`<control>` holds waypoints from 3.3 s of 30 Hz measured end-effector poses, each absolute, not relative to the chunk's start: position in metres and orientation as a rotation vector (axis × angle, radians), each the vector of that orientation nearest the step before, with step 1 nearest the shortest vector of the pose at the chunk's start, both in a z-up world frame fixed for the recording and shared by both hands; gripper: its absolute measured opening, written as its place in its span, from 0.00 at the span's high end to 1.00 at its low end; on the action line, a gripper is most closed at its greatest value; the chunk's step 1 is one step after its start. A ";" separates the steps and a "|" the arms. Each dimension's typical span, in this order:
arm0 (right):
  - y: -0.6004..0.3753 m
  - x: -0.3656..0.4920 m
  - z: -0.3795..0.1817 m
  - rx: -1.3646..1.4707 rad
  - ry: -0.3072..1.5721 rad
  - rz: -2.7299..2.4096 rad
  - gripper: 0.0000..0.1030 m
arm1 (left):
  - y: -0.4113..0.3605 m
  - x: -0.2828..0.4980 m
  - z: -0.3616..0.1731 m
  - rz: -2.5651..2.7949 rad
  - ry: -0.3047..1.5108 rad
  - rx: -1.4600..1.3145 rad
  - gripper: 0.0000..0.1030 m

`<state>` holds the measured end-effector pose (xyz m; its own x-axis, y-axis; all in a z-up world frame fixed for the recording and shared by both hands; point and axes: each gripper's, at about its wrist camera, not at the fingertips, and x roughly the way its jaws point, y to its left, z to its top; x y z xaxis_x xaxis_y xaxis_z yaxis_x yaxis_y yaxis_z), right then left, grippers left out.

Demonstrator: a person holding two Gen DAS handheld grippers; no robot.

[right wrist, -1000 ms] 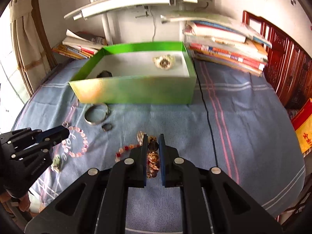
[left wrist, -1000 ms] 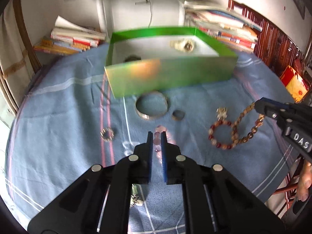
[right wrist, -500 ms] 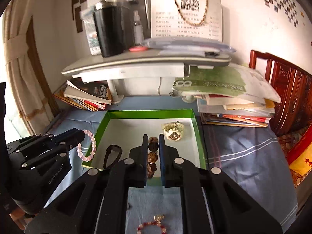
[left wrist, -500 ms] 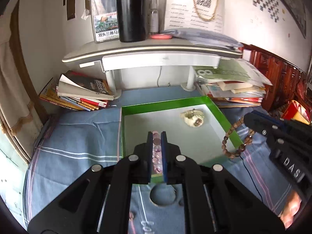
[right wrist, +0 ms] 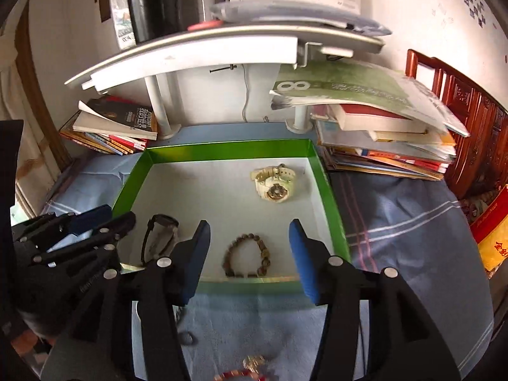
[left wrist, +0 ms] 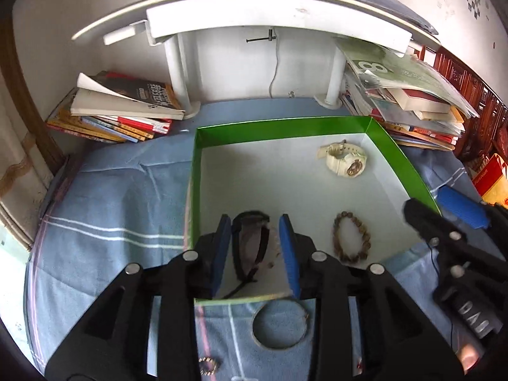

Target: Organize jewelry

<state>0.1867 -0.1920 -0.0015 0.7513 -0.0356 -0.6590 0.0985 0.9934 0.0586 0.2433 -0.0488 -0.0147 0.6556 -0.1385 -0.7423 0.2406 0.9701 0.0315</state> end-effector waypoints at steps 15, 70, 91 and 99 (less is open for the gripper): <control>-0.213 0.098 -0.090 0.151 0.938 0.000 0.64 | -0.010 0.167 -0.089 -0.219 0.975 0.047 0.65; -0.198 0.066 -0.096 0.080 0.956 -0.014 0.75 | 0.000 0.100 -0.070 -0.262 0.928 0.144 0.66; -0.178 0.068 -0.113 0.058 0.985 0.052 0.92 | -0.020 0.068 -0.100 -0.376 0.968 0.204 0.83; -0.193 0.067 -0.107 0.087 0.981 -0.008 0.92 | -0.021 0.072 -0.099 -0.333 0.969 0.207 0.78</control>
<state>0.0671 -0.1933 -0.1066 0.5564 0.0327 -0.8303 0.0458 0.9965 0.0700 0.0723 -0.0207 -0.0989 0.5209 -0.1838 -0.8336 0.3668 0.9300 0.0242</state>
